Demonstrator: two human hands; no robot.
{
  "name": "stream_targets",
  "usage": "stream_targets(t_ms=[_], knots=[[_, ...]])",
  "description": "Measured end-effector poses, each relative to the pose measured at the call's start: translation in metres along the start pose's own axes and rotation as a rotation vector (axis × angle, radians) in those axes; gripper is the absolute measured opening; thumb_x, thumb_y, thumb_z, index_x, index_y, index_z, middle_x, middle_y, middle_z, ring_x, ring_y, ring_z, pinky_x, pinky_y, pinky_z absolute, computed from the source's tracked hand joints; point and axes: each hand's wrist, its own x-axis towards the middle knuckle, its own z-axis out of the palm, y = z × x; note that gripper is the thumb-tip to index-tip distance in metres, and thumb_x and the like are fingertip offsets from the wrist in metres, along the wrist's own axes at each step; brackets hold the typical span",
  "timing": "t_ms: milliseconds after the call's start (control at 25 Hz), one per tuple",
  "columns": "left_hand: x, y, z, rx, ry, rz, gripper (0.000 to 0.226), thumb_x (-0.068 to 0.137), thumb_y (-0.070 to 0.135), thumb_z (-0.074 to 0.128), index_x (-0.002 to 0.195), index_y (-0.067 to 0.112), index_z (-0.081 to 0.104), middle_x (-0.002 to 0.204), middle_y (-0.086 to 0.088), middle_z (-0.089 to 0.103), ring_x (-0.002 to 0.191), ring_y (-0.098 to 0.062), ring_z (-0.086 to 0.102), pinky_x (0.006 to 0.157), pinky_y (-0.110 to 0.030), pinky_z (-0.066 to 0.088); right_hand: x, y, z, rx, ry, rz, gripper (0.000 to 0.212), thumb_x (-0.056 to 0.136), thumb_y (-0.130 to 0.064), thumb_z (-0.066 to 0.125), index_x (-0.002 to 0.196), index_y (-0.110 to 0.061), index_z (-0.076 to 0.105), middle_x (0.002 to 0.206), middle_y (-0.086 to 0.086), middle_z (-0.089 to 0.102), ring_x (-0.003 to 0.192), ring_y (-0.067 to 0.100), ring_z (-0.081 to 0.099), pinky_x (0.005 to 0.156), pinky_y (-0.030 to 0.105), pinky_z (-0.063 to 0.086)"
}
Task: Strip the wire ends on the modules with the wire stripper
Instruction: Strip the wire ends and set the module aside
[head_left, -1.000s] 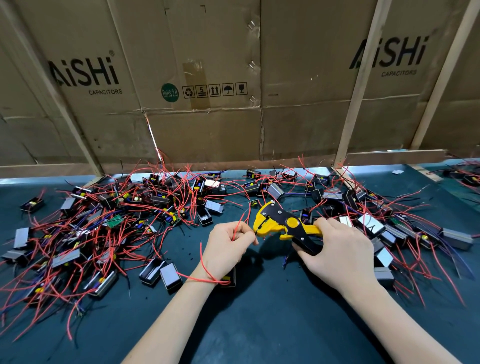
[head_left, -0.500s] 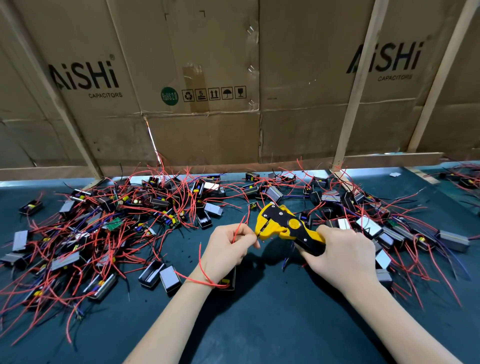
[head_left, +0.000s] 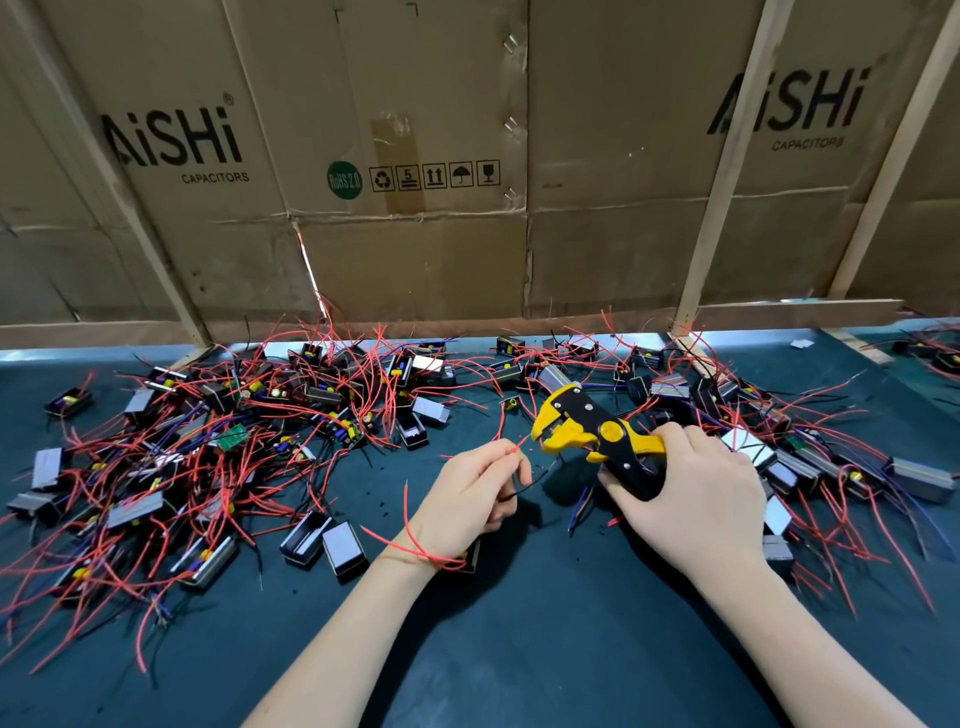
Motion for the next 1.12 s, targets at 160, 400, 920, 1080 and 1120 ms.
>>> stream_targets(t_ms=[160,400,920,1080,1120], knots=[[-0.001,0.000,0.003,0.086,-0.014,0.036,0.031,0.103,0.011,0.037,0.078,0.006,0.056,0.050,0.000,0.034,0.042,-0.014,0.028,0.039,-0.015,0.025,-0.002,-0.003,0.000,0.002,-0.014,-0.032,0.055,0.063,-0.057,0.078,0.085,-0.012,0.058,0.075,0.003,0.056,0.076,0.032,0.058,0.069,0.039,0.042],[-0.002,0.001,0.002,0.169,0.011,0.047,0.035,0.102,0.011,0.038,0.074,0.007,0.058,0.040,0.001,0.042,0.034,-0.013,0.030,0.037,-0.015,0.029,-0.002,-0.007,-0.002,0.025,-0.021,-0.042,0.054,0.064,-0.058,0.077,0.089,-0.013,0.060,0.077,0.002,0.056,0.078,0.032,0.059,0.070,0.041,0.042],[-0.004,0.004,0.002,0.146,0.008,0.018,0.036,0.104,0.010,0.034,0.077,0.003,0.057,0.038,0.001,0.043,0.029,-0.012,0.028,0.035,-0.016,0.026,-0.003,-0.012,-0.006,0.015,-0.003,-0.069,0.050,0.057,-0.052,0.084,0.073,-0.012,0.060,0.065,0.003,0.060,0.059,0.032,0.060,0.057,0.034,0.044],[-0.005,0.004,0.001,0.169,0.007,0.013,0.037,0.103,0.009,0.034,0.076,0.004,0.058,0.038,-0.002,0.044,0.028,-0.013,0.029,0.034,-0.017,0.026,-0.003,-0.012,-0.006,0.005,-0.006,-0.081,0.051,0.056,-0.053,0.085,0.074,-0.011,0.061,0.066,0.003,0.060,0.060,0.032,0.060,0.057,0.034,0.043],[-0.005,0.003,0.001,0.172,0.007,0.008,0.038,0.103,0.009,0.034,0.075,0.004,0.059,0.038,-0.002,0.044,0.028,-0.013,0.029,0.034,-0.017,0.026,-0.004,-0.012,-0.006,0.004,-0.008,-0.083,0.051,0.056,-0.053,0.085,0.073,-0.012,0.060,0.066,0.003,0.060,0.060,0.032,0.060,0.057,0.033,0.043]])
